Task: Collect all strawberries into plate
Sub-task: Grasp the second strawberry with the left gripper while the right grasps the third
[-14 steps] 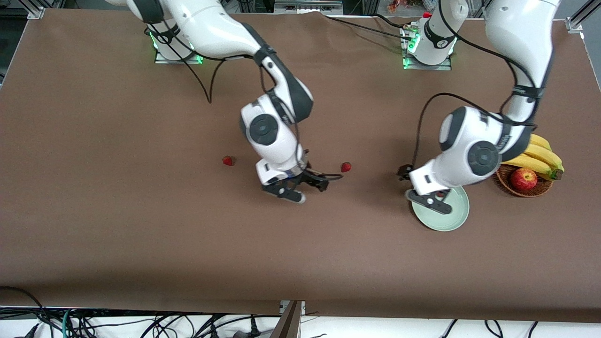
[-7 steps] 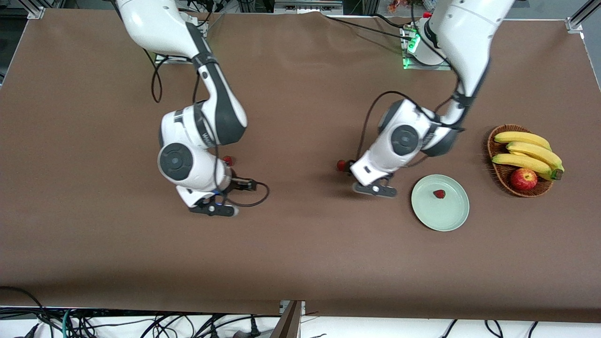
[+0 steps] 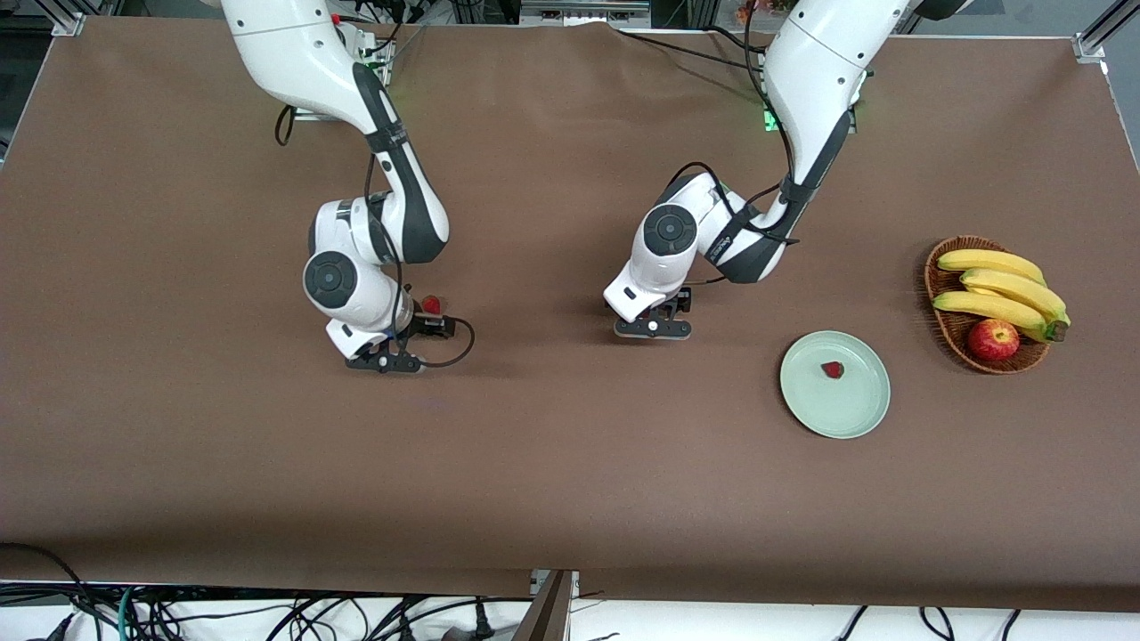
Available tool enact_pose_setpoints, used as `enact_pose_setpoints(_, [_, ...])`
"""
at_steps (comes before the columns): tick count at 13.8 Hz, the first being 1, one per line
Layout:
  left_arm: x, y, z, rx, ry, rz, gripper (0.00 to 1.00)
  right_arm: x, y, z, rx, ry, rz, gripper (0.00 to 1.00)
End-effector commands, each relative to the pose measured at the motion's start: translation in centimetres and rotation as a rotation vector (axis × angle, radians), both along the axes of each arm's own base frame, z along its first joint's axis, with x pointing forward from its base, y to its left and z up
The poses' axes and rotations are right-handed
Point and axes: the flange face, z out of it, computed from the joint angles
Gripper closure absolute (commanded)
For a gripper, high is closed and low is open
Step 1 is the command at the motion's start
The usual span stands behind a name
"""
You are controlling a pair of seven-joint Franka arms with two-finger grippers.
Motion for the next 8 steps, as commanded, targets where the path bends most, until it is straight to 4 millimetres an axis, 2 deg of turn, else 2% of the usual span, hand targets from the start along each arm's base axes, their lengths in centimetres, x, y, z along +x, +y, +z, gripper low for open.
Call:
enact_pose_setpoints(1, [-0.1, 0.3, -0.2, 0.020, -0.017, -0.002, 0.47, -2.1, 0.1, 0.4, 0.022, 0.001, 0.008, 0.19])
enact_pose_setpoints(2, [-0.1, 0.3, -0.2, 0.020, -0.016, -0.002, 0.73, -2.6, 0.8, 0.2, 0.028, 0.010, 0.015, 0.19])
enact_pose_setpoints(3, [0.0, 0.4, -0.1, 0.020, -0.017, 0.000, 0.86, -3.0, 1.0, 0.1, 0.028, 0.018, 0.015, 0.19])
enact_pose_setpoints(6, [0.4, 1.1, 0.5, 0.034, -0.009, 0.000, 0.93, -3.5, 0.8, 0.5, 0.034, 0.025, 0.013, 0.20])
enact_pose_setpoints(8, [2.0, 2.6, 2.8, 0.065, 0.005, 0.021, 0.95, -3.9, 0.5, 0.6, 0.034, 0.030, 0.013, 0.25])
